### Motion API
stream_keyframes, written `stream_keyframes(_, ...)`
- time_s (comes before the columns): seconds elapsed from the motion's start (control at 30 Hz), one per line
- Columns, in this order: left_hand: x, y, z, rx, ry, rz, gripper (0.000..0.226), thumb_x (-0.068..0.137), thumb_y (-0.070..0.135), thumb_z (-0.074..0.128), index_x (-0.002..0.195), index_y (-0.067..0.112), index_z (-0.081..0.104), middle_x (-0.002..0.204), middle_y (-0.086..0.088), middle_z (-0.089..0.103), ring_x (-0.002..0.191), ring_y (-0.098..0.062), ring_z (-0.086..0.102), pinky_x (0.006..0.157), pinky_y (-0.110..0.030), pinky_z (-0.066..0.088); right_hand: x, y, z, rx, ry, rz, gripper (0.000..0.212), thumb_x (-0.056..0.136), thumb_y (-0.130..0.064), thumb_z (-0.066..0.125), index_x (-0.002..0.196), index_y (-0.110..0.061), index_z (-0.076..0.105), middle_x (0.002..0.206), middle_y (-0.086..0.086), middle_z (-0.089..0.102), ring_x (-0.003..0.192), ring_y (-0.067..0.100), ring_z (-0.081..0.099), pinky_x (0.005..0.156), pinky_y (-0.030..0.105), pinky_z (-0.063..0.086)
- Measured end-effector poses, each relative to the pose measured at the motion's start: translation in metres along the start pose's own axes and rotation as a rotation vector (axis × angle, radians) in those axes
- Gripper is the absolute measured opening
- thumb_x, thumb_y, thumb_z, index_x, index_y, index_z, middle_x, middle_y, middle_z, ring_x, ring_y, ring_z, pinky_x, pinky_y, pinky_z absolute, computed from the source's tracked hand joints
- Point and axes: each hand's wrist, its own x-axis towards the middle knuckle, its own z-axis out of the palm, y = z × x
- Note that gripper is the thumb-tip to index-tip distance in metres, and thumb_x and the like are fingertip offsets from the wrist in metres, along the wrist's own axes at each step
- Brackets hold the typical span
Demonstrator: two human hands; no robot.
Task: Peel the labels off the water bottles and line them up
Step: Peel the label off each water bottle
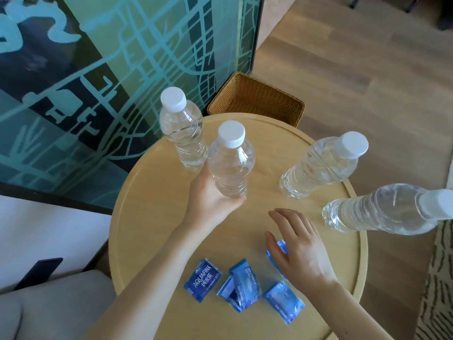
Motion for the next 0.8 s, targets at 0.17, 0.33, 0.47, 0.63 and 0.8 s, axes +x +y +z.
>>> stream_keyframes(0.17,0.002,-0.007,0.004,-0.011,0.018,-0.036,0.047,0.064,0.012,0.088,0.108,0.012,0.07,0.094,0.008,0.074,0.091,-0.003,0.069,0.074,-0.005,0.044,0.002,-0.001,0.001,0.011,-0.002,0.018,0.038,0.094,-0.027,0.055,0.113,0.001,0.071,0.112,0.014,0.07,0.102,0.036,0.067,0.089,0.045,0.055)
stream_keyframes(0.33,0.004,-0.01,0.008,-0.04,0.019,-0.041,0.044,0.064,0.01,0.086,0.104,0.009,0.069,0.094,0.003,0.074,0.091,-0.01,0.069,0.076,-0.017,0.049,0.003,0.0,-0.001,0.012,0.004,0.034,0.038,0.094,-0.026,0.054,0.113,0.002,0.071,0.112,0.014,0.07,0.102,0.036,0.067,0.088,0.045,0.056)
stream_keyframes(0.47,0.003,-0.014,0.012,-0.063,0.007,-0.04,0.058,0.062,0.016,0.084,0.116,0.005,0.066,0.102,0.0,0.074,0.098,-0.017,0.07,0.081,-0.027,0.055,0.003,0.0,-0.002,0.022,0.01,0.04,0.038,0.095,-0.026,0.054,0.114,0.003,0.07,0.112,0.014,0.069,0.101,0.036,0.067,0.087,0.047,0.056)
stream_keyframes(0.63,0.002,-0.02,0.015,-0.046,-0.024,-0.059,0.065,0.063,0.024,0.082,0.123,0.008,0.065,0.108,0.005,0.073,0.104,-0.01,0.068,0.085,-0.019,0.053,0.003,-0.001,-0.003,0.029,0.012,0.044,0.038,0.095,-0.026,0.054,0.115,0.002,0.07,0.112,0.014,0.069,0.102,0.035,0.067,0.086,0.047,0.056)
stream_keyframes(0.8,-0.012,-0.018,0.009,-0.013,-0.023,-0.024,0.078,0.068,0.02,0.091,0.137,0.015,0.054,0.125,0.018,0.062,0.116,0.009,0.055,0.091,0.002,0.034,0.002,-0.006,-0.006,0.021,0.01,0.038,0.038,0.095,-0.027,0.054,0.114,0.001,0.07,0.111,0.013,0.069,0.101,0.034,0.067,0.086,0.045,0.055)
